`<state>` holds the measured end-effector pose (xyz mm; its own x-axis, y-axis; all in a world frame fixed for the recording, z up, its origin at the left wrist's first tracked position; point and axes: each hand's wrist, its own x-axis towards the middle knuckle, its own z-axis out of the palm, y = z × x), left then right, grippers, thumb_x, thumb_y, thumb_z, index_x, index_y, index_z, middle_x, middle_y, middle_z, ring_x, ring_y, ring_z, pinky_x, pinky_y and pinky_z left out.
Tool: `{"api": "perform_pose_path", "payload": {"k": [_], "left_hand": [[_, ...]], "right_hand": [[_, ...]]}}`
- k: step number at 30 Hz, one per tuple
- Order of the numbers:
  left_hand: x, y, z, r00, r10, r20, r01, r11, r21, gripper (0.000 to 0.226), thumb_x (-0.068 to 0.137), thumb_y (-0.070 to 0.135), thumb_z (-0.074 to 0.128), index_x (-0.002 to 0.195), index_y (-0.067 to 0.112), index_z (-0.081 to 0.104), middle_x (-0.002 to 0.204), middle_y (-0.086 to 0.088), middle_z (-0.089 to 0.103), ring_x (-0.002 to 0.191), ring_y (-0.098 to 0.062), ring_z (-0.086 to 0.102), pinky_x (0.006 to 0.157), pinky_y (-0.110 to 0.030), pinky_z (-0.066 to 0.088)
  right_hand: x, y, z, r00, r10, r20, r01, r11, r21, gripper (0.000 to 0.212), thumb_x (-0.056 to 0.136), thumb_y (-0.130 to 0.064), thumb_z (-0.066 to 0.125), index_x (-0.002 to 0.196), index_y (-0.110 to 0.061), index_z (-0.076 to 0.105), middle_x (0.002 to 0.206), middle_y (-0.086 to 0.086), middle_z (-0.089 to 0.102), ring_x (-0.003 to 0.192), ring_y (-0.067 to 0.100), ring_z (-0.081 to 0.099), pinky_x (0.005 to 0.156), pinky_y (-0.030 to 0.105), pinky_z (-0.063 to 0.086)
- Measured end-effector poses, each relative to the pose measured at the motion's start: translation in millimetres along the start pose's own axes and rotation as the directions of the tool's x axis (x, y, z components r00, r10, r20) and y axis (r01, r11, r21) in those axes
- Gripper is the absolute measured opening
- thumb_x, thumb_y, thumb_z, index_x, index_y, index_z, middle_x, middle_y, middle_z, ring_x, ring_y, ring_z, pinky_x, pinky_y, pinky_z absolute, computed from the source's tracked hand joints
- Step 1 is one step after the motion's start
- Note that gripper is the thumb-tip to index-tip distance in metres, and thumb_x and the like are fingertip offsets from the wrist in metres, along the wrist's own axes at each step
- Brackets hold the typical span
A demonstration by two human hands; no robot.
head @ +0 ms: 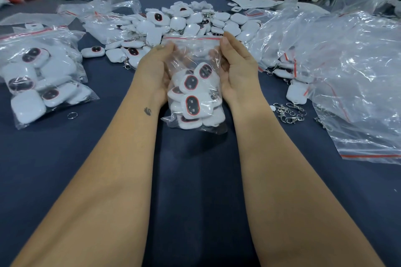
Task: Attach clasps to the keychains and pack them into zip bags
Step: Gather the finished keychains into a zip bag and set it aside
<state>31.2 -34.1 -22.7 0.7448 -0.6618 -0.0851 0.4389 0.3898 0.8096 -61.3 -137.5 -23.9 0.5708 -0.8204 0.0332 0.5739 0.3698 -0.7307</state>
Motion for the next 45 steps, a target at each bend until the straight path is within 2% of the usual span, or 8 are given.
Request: {"api": "perform_pose_path", "payload": {"k": [6,10,15,18,22,26,41,45], "left_hand": [[0.8,-3.6,3.3,0.999,0.031,-0.041,-0.035,0.995,-0.096,0.016,0.099,0.014,0.055,0.083,0.013,0.056,0.07,-0.006,0.067,0.06,-0.019,0.065,0.062,-0.031,0.058],[-1.2,-3.6,5.4,0.996,0.038,-0.081,-0.047,0.993,-0.11,0.016,0.1,0.02,0.054,0.086,0.013,0.055,0.07,-0.007,0.068,0.063,-0.02,0.066,0.064,-0.031,0.058],[0.2,-5.0,2.3,0.97,0.162,-0.183,-0.143,0.983,0.115,0.004,0.096,0.014,0.059,0.097,0.011,0.06,0.088,-0.008,0.065,0.058,-0.013,0.057,0.054,-0.021,0.049],[-0.9,-4.6,1.2,0.961,0.155,-0.228,-0.15,0.988,0.04,0.008,0.093,0.01,0.063,0.1,0.006,0.064,0.087,-0.01,0.067,0.054,-0.011,0.059,0.053,-0.021,0.051],[-0.2,-4.7,0.1,0.965,0.141,-0.223,-0.142,0.99,0.013,0.01,0.096,0.011,0.061,0.102,0.004,0.065,0.081,-0.008,0.068,0.049,-0.007,0.06,0.048,-0.019,0.05],[2.2,-4.4,0.5,0.972,0.127,-0.199,-0.128,0.992,0.006,0.028,0.099,0.012,0.057,0.071,0.008,0.062,0.051,0.001,0.063,0.043,-0.008,0.057,0.048,-0.019,0.05],[4.7,-7.4,-0.9,0.978,0.166,-0.124,-0.16,0.986,0.055,0.02,0.093,0.01,0.065,0.073,0.007,0.065,0.061,-0.003,0.068,0.055,-0.012,0.063,0.059,-0.023,0.056],[2.5,-5.8,-1.8,0.995,0.046,-0.083,-0.033,0.988,0.152,0.016,0.085,0.02,0.074,0.079,0.006,0.07,0.067,-0.003,0.071,0.056,-0.015,0.064,0.057,-0.024,0.055]], "right_hand": [[0.9,0.7,-2.8,0.991,0.131,-0.002,-0.131,0.991,0.038,0.011,0.093,-0.002,0.062,0.081,-0.002,0.064,0.065,0.007,0.069,0.057,0.014,0.067,0.062,0.025,0.059],[2.5,0.3,-2.3,0.996,0.081,-0.034,-0.08,0.997,0.019,0.011,0.092,0.001,0.061,0.082,-0.002,0.062,0.066,0.007,0.065,0.055,0.014,0.064,0.062,0.024,0.057],[3.6,1.7,0.2,0.997,-0.005,-0.071,-0.006,0.989,-0.144,0.024,0.098,0.001,0.052,0.074,-0.004,0.056,0.06,0.005,0.057,0.053,0.011,0.057,0.061,0.023,0.051],[3.8,3.2,1.1,0.995,-0.032,-0.089,0.008,0.967,-0.255,0.027,0.1,-0.003,0.049,0.074,-0.006,0.055,0.056,0.002,0.056,0.053,0.01,0.054,0.062,0.022,0.049],[4.6,3.6,1.1,0.996,-0.014,-0.084,-0.005,0.975,-0.222,0.023,0.098,0.0,0.052,0.076,-0.005,0.056,0.056,0.002,0.057,0.054,0.012,0.054,0.058,0.022,0.049],[2.9,6.0,1.2,1.0,-0.015,-0.024,0.006,0.946,-0.325,0.023,0.095,-0.001,0.057,0.073,-0.004,0.059,0.065,0.008,0.058,0.058,0.016,0.053,0.064,0.028,0.048],[-1.0,6.2,0.7,1.0,-0.011,0.026,0.019,0.935,-0.353,0.02,0.092,0.001,0.061,0.073,-0.004,0.061,0.067,0.01,0.058,0.059,0.017,0.052,0.063,0.029,0.047],[-1.1,4.1,1.0,0.999,-0.009,0.039,0.021,0.949,-0.316,0.02,0.089,0.006,0.061,0.073,-0.005,0.063,0.063,0.006,0.06,0.056,0.014,0.056,0.059,0.023,0.05]]}}
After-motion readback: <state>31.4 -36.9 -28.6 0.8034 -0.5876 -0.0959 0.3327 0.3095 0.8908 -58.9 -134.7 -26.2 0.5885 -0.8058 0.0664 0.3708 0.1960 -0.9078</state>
